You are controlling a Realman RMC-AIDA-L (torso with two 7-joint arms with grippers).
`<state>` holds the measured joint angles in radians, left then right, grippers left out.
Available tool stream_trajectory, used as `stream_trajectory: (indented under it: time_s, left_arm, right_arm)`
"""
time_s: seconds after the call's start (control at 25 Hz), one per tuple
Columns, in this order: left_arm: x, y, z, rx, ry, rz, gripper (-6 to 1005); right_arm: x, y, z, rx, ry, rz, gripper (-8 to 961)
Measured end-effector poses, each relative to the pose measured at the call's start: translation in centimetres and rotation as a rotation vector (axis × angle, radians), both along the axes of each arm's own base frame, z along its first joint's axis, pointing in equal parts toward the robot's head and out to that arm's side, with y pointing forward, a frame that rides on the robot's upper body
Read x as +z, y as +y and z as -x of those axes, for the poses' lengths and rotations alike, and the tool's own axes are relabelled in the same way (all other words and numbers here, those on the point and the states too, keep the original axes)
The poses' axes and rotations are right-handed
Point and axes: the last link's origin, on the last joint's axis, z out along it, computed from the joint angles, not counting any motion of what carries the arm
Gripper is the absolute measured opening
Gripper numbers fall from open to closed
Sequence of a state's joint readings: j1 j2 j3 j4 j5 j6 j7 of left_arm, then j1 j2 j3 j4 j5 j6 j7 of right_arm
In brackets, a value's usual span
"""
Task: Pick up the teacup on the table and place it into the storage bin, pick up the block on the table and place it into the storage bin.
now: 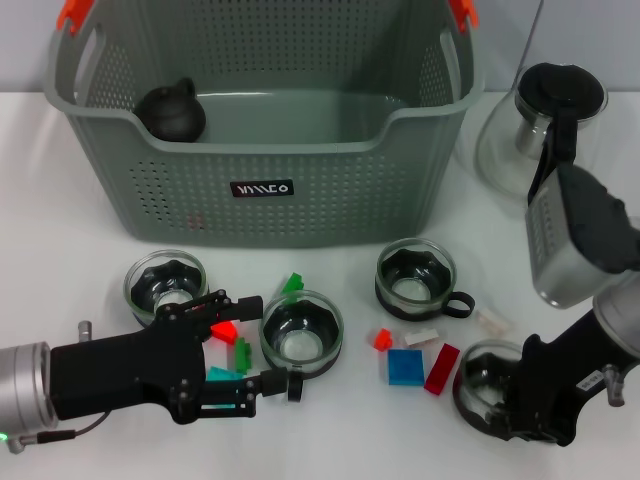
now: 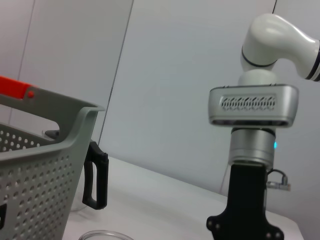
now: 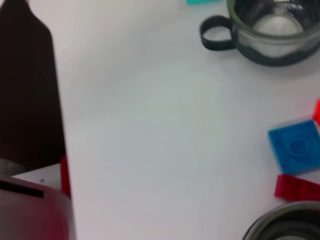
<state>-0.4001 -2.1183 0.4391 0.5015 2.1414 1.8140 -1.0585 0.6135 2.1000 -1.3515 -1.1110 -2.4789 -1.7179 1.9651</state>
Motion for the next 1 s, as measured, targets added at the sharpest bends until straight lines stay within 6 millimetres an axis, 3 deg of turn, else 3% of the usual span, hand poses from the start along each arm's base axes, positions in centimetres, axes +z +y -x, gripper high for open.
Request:
stream_trajectory:
  time_s: [0.2,0.6,1.0]
  left_arm:
    - [0.0,-0.1,0.1,0.005,0.001,-0.001,899]
    - [0.2,-0.2,0.3,0.008,0.0,-0.004,898]
    - [0.1,-0.8,0.5,0.018,-0.002,0.005,897]
  right_arm:
    - [1.1,-0.3,1.1,0.005,0.059,0.004,68]
    - [2.1,-0.4,1.7,0.004,0.101,0.01,63]
    - [5.3,-0.5,5.7,-0.014,0.348,0.043,60]
